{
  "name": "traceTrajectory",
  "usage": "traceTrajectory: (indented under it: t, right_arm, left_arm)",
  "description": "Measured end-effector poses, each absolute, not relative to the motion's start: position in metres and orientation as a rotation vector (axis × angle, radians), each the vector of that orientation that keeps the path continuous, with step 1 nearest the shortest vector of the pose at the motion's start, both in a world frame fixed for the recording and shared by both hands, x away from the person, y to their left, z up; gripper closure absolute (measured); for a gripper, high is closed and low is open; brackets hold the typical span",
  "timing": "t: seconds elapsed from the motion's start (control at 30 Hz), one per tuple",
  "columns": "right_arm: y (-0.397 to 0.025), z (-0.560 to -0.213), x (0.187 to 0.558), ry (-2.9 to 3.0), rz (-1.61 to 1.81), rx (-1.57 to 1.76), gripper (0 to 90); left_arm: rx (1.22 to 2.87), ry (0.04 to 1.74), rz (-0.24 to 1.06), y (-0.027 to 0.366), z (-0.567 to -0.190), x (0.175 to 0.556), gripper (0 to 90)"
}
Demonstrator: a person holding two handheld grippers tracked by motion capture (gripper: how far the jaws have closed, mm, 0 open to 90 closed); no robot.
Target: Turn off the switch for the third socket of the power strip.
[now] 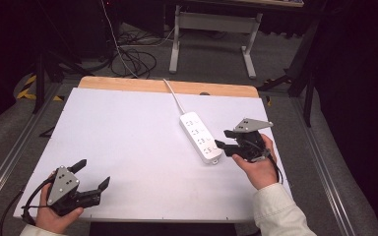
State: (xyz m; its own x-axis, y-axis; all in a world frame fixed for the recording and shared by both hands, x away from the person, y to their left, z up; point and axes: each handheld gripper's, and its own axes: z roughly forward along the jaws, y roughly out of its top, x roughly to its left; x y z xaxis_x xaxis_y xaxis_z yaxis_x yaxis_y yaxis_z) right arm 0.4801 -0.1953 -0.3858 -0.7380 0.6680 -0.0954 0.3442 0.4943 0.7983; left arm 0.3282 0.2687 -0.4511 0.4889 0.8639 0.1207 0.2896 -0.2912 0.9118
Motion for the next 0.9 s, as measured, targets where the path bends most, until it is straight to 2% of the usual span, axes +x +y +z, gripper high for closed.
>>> traceTrajectory:
  t: [0.27, 0.37, 0.63, 0.9]
  right_arm:
    - [-0.187, -0.385, 0.499, 2.347, 1.117, 0.841, 56.1]
    - [-0.183, -0.389, 0.511, 2.348, 1.162, 0.849, 62.4]
    - [-0.170, -0.401, 0.532, 2.374, 1.129, 0.864, 72.5]
    - [-0.165, -0.408, 0.543, 2.389, 1.115, 0.886, 75.4]
  left_arm:
    - [1.823, 0.969, 0.780, 0.268, -0.451, 0.328, 13.0]
    - [1.823, 0.969, 0.780, 0.268, -0.452, 0.329, 13.0]
    - [1.822, 0.967, 0.779, 0.269, -0.451, 0.329, 13.0]
    - [1.822, 0.966, 0.779, 0.269, -0.452, 0.329, 13.0]
